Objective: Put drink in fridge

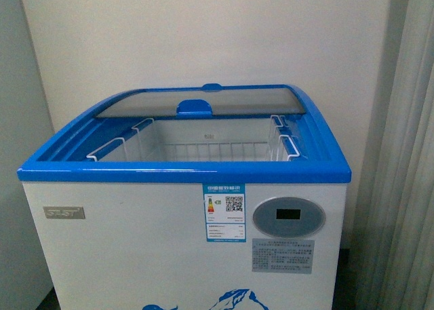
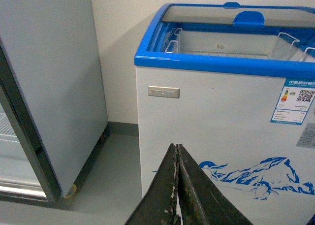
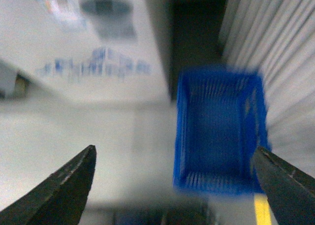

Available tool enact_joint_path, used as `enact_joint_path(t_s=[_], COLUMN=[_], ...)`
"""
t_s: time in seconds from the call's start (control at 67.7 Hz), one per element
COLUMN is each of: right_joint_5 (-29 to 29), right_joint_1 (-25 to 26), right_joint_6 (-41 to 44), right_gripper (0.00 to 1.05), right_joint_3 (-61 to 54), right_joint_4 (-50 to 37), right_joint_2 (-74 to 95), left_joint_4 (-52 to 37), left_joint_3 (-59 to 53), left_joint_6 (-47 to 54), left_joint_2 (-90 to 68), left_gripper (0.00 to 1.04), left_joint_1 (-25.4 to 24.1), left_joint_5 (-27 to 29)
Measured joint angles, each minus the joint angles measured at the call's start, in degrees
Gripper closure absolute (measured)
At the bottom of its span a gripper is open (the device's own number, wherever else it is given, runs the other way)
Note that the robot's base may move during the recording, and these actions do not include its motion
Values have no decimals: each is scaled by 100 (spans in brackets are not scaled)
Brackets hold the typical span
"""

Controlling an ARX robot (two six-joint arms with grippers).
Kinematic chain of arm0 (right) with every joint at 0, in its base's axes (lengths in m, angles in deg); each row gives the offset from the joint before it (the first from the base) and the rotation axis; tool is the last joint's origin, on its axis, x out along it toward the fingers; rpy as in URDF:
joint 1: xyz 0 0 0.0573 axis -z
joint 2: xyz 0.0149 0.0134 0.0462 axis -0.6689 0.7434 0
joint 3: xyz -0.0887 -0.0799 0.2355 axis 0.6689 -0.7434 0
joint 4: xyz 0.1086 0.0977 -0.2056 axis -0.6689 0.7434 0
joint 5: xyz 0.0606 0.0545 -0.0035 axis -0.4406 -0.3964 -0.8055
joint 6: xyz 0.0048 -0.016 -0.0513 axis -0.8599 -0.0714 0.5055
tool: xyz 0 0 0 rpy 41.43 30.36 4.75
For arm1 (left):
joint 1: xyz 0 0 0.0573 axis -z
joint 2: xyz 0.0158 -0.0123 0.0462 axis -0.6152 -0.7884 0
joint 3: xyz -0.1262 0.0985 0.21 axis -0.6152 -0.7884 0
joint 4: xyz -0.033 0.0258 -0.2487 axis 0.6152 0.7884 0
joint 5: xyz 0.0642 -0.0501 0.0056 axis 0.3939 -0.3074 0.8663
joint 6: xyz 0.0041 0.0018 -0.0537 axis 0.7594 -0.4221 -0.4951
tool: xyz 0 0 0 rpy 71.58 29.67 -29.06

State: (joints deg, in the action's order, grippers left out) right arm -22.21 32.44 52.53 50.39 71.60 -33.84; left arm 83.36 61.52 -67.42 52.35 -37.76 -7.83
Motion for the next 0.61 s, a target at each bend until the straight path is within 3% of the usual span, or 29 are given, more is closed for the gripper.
enact_joint_path(t_s=[0.103, 0.148, 0.251, 0.428, 0.606], right_joint_5=[-37, -546, -866, -911, -918], right_joint_1=[26, 348, 866, 929, 935], right_joint_6=[557, 708, 848, 938, 964], right_gripper=[36, 45, 62, 100, 102], right_joint_3=[-1244, -1690, -2326, -3060, -3567], right_joint_4=[-2282, -2868, -3263, -3563, -3742], right_joint_2=[-973, -1156, -1390, -1834, -2146], left_joint_4=[0, 0, 0, 0, 0], left_joint_3=[0, 0, 0, 0, 0], left_joint_6=[0, 0, 0, 0, 0], left_joint_2=[2, 0, 2, 2, 2], left_gripper=[102, 102, 102, 102, 102], left_joint_1=[0, 0, 0, 0, 0], left_joint_5=[9, 9, 11, 9, 9])
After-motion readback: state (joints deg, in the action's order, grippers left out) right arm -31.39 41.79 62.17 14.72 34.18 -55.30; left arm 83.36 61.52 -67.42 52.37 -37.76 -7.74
